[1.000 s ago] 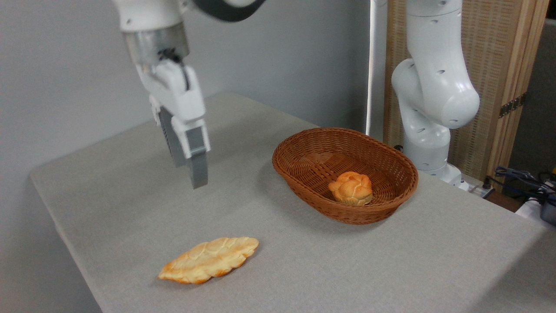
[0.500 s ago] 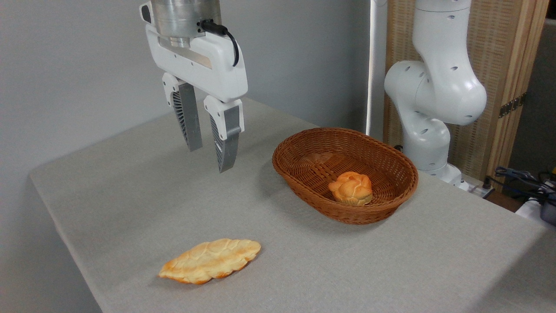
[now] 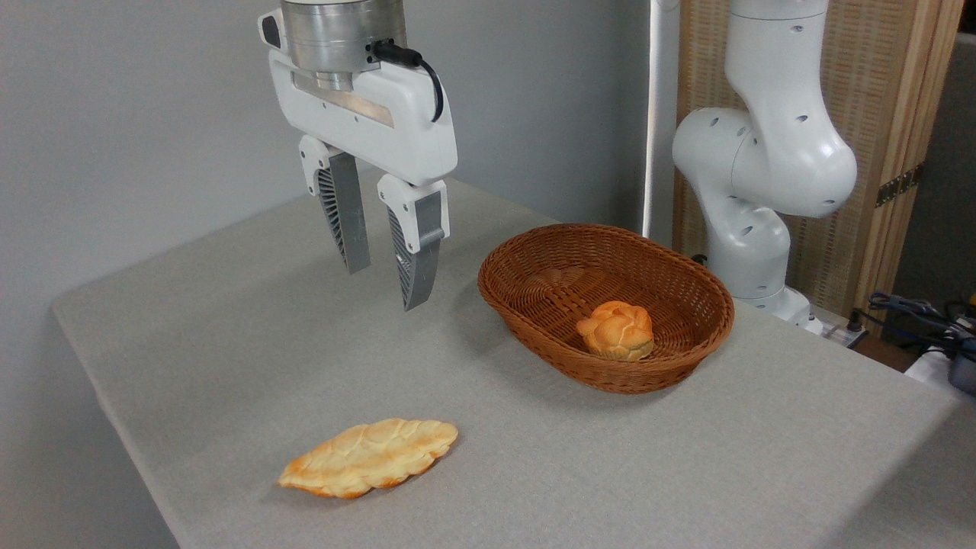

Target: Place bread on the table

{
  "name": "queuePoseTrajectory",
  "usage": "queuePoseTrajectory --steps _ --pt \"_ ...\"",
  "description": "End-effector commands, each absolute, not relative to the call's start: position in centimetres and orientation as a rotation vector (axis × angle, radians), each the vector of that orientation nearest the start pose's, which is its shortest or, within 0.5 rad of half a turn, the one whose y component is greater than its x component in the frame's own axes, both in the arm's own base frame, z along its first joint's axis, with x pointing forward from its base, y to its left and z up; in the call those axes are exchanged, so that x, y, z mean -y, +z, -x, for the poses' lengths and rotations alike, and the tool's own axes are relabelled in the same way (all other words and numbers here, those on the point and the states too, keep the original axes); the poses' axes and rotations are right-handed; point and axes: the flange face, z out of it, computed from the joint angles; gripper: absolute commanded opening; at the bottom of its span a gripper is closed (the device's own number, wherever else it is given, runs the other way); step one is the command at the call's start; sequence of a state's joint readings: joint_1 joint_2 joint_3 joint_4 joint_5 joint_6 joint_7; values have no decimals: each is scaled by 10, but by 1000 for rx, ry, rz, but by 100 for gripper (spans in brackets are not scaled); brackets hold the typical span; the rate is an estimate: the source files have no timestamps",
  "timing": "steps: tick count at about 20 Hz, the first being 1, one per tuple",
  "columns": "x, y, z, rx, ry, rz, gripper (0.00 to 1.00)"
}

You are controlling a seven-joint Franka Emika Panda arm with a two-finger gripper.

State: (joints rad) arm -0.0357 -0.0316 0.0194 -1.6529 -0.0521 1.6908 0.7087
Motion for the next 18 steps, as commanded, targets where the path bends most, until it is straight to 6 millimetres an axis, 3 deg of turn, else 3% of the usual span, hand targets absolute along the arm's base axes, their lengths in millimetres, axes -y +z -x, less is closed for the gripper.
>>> queuePoseTrajectory --steps 1,18 --pt "12 617 -548 -1127 -112 2947 100" --pt "8 622 -545 -1126 -22 2939 100"
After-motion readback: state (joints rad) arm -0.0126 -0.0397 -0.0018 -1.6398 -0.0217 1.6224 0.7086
